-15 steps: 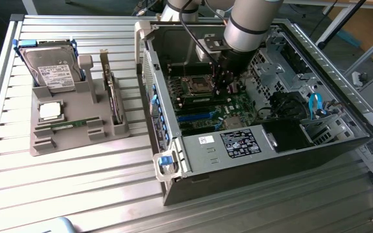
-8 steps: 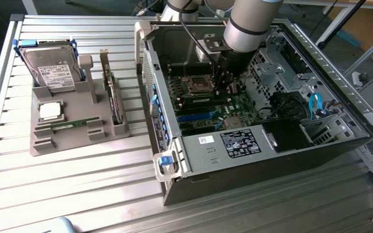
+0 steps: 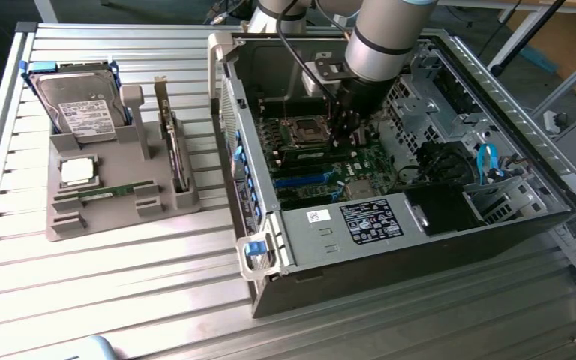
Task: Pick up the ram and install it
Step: 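Insert the ram into the slot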
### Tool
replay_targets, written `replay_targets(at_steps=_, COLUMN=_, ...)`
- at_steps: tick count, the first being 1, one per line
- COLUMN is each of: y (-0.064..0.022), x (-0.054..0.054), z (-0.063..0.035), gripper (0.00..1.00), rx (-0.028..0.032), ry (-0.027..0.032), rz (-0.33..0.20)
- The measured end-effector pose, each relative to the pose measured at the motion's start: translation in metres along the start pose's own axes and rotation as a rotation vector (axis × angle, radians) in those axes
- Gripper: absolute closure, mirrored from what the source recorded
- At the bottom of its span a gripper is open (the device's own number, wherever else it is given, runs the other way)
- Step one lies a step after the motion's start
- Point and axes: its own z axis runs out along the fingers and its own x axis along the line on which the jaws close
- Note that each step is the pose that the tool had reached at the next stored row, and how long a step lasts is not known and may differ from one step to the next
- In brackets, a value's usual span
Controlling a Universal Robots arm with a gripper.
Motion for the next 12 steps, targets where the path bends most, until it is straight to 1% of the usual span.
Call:
replay_targets(at_steps=8, y=0.0001, x=0.0001, z=0.0036, gripper=0.88, rx=0.0000, ry=-0.0001, rz=0.000)
replay_targets(at_steps=12, y=0.0001, x=0.0001, z=0.0036, gripper=0.88, rx=0.0000, ry=-0.0001, rz=0.000)
